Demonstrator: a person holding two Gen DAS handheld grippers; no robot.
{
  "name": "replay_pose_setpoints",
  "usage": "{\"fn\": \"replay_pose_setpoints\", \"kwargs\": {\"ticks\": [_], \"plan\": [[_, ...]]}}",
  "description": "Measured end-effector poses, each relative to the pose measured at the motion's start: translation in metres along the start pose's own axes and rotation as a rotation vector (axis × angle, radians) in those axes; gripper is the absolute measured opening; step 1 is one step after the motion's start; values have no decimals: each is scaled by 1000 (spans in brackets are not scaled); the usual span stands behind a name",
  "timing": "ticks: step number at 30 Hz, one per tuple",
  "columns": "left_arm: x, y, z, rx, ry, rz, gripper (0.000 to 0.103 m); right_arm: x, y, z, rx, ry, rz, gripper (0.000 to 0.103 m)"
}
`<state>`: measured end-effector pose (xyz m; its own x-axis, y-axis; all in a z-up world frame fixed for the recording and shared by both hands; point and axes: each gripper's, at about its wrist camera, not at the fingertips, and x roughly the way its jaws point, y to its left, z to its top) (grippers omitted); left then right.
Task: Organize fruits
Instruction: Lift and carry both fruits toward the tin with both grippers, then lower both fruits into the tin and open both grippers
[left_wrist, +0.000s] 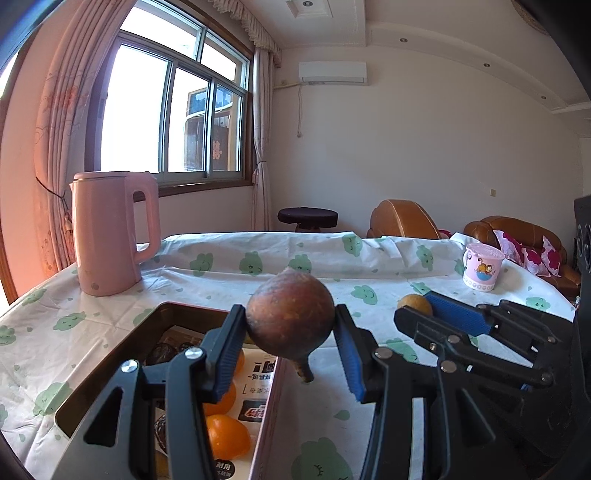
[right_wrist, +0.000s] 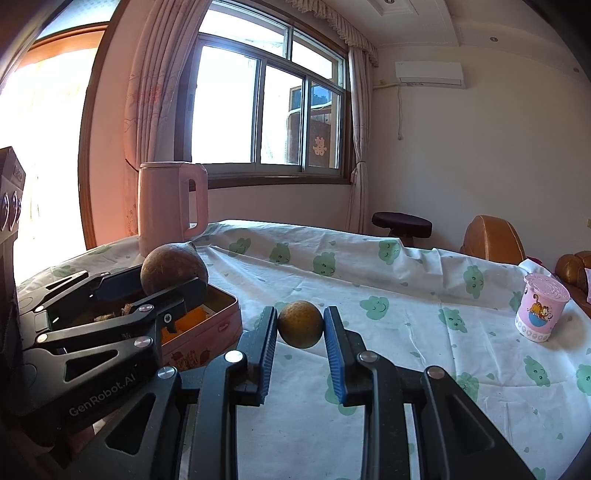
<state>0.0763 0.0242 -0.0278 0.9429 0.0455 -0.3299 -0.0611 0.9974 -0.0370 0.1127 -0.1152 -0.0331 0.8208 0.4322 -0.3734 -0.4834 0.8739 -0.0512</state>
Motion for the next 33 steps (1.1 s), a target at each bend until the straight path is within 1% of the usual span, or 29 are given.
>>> {"fn": "replay_pose_setpoints", "kwargs": {"ticks": [4, 17, 22, 33], "plan": [[-2, 13, -1, -23, 10, 9, 50, 6, 12, 2, -7, 7, 29, 28], [-7, 50, -2, -51, 46, 90, 50, 20, 47, 14, -50, 8, 90, 28], [-6, 62, -2, -59, 63, 109, 50, 26, 59, 19, -61, 10, 115, 28], [-1, 83, 0, -71, 92, 145, 50, 34, 76, 26, -81, 11, 142, 28]]}}
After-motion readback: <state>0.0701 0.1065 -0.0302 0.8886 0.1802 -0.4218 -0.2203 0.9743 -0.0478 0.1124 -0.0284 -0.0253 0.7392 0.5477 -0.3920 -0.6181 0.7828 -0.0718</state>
